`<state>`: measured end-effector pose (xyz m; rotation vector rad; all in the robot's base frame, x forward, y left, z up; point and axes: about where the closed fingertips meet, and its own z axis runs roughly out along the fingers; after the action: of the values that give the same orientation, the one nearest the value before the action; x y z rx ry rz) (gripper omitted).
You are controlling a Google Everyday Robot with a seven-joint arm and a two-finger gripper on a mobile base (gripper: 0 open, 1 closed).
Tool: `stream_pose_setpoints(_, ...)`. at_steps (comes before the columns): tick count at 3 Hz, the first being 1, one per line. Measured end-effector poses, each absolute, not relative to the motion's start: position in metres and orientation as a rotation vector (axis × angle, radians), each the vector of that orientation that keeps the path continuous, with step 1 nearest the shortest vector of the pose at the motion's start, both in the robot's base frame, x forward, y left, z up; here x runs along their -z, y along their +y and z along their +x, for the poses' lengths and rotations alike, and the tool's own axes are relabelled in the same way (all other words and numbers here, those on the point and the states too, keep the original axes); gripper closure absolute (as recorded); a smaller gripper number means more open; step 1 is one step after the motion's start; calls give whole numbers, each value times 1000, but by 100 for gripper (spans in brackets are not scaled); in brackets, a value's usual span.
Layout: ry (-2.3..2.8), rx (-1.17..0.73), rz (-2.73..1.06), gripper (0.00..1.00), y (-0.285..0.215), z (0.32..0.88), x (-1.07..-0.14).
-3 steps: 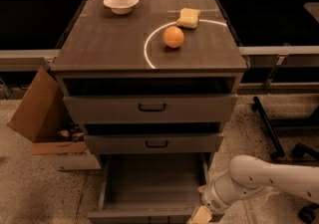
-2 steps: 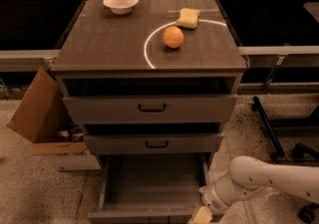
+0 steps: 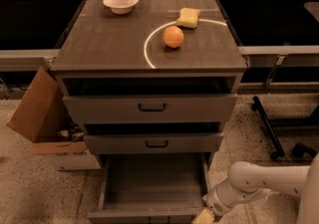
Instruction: Close bottom drawer
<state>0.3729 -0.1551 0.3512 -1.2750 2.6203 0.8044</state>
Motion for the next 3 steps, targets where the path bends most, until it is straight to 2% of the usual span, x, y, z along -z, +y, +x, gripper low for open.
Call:
stream_pose_setpoints(1,2647,-836,-1256,50,-172,374,-308)
stream_pose_setpoints(3,2738,-851,-1230,96,-190,380,-242)
